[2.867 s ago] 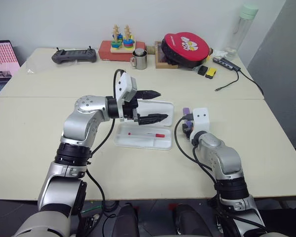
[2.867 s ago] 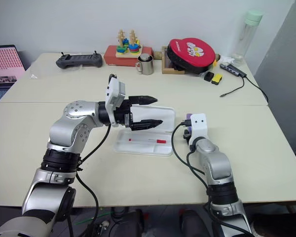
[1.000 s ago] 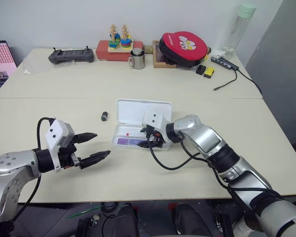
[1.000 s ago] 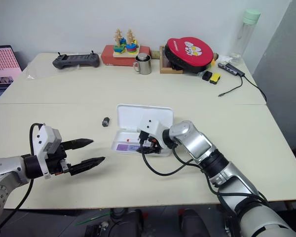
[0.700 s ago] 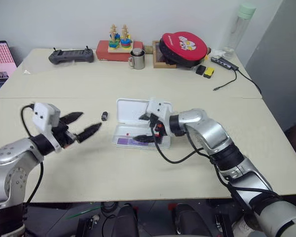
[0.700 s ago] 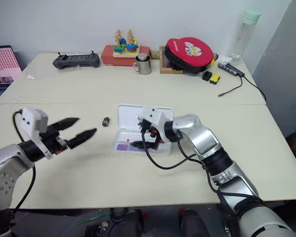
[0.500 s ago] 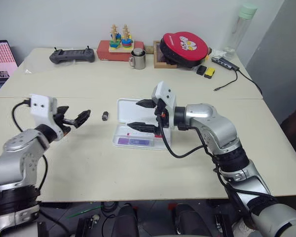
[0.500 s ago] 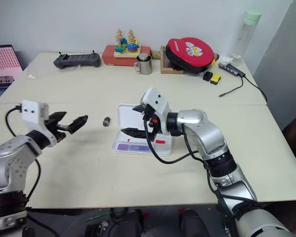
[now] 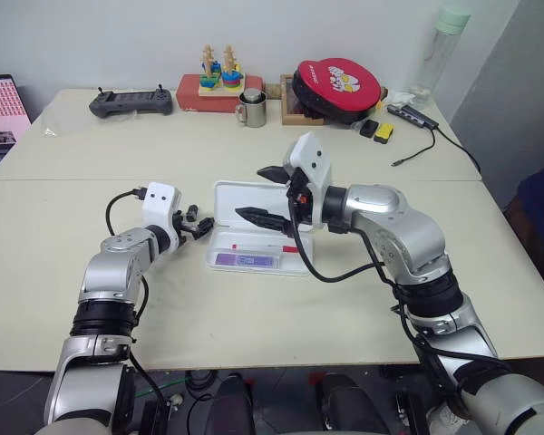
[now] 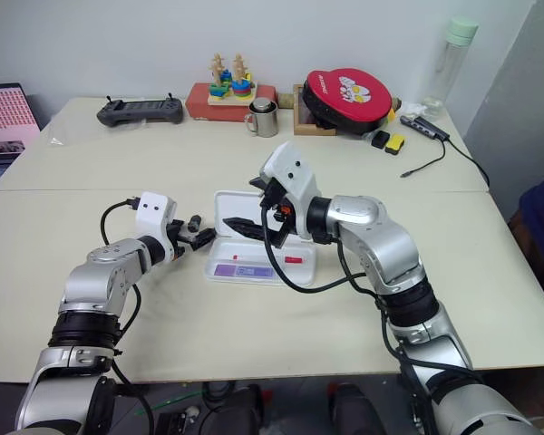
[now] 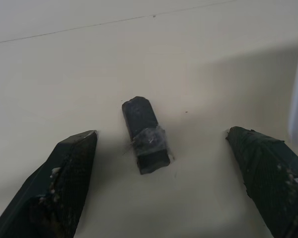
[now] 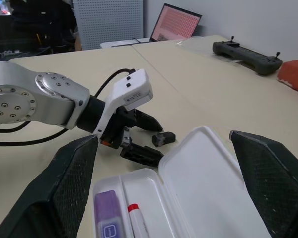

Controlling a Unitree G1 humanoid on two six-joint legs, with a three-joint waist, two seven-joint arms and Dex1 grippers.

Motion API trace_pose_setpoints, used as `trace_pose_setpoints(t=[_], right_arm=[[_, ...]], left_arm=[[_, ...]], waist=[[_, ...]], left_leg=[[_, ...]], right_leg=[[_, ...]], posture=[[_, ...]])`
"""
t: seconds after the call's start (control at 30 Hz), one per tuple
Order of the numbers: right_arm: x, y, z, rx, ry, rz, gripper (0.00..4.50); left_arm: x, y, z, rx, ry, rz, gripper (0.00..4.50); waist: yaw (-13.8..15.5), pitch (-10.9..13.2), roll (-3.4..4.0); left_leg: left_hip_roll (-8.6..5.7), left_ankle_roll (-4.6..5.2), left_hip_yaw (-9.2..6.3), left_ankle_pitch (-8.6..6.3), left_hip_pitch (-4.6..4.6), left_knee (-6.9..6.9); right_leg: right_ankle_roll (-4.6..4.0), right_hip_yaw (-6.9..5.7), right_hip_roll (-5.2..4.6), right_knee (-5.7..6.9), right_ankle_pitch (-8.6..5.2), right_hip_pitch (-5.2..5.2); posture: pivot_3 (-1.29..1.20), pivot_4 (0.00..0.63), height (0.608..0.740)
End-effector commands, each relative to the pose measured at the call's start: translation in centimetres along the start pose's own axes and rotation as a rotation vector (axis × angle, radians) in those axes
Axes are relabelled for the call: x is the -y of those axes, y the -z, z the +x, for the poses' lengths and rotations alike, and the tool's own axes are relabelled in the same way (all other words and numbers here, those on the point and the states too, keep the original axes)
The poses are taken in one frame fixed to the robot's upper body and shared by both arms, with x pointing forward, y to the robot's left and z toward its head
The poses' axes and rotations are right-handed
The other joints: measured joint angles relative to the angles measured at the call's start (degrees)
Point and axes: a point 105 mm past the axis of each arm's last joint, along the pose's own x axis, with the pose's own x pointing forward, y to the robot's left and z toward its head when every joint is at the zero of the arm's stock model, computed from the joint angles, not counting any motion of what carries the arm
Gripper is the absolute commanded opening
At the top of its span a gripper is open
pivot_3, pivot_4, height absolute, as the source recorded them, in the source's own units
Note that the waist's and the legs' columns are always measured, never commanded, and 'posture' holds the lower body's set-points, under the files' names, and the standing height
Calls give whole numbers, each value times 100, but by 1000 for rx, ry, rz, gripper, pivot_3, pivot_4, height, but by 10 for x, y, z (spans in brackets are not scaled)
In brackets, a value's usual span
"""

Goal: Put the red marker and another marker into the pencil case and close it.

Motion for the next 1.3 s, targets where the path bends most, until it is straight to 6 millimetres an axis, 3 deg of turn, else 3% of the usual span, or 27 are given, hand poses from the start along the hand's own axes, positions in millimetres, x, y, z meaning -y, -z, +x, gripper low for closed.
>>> trace_pose_setpoints(t=[0.03, 0.07, 0.73, 0.97, 1.1, 1.2, 1.3], right_arm=[[1, -22, -4, 67, 7, -39, 4434], [1, -22, -4, 68, 9, -40, 4500], [6, -22, -7, 75, 26, -34, 4500], [9, -20, -13, 64, 34, -41, 4500], [12, -21, -23, 73, 47, -38, 4500], [13, -22, -36, 92, 41, -23, 4500], [11, -21, -53, 93, 25, -15, 4500]], left_arm=[[1, 1, 4, -10, -3, 9, 4500], [0, 1, 4, -10, -1, 8, 4131], [-9, -2, 1, 17, -50, -40, 500], [-16, -5, 0, 60, -99, -78, 432], [-16, -67, -8, 355, -66, -160, 432], [12, -129, -34, 629, 152, -171, 432], [50, -155, -54, 728, 378, -88, 432]], waist=[[0, 0, 0], [1, 0, 0], [1, 0, 0], [-2, 0, 0], [4, 0, -1], [57, 3, -5], [107, 3, -5]], left_leg=[[0, 0, 0, 0, 0, 0], [-1, 0, 0, 0, 0, 0], [-1, 0, 0, 0, 0, 1], [-1, 0, 0, 0, 0, 1], [0, 0, -1, 0, -2, 1], [0, -1, -5, 0, -13, 1], [0, -2, -7, 0, -25, -2]], right_leg=[[1, 0, 0, 0, 0, 0], [1, 0, -1, 0, 0, 1], [2, 0, -1, -2, 0, 2], [2, 0, -1, -2, 0, 1], [3, -1, -1, -3, -1, 1], [1, -8, -2, -11, 1, -1], [-5, -10, -2, -37, 9, 0]], posture=[[0, 150, 740], [0, 150, 740], [0, 150, 740], [0, 150, 740], [0, 150, 740], [0, 150, 740], [0, 150, 740]])
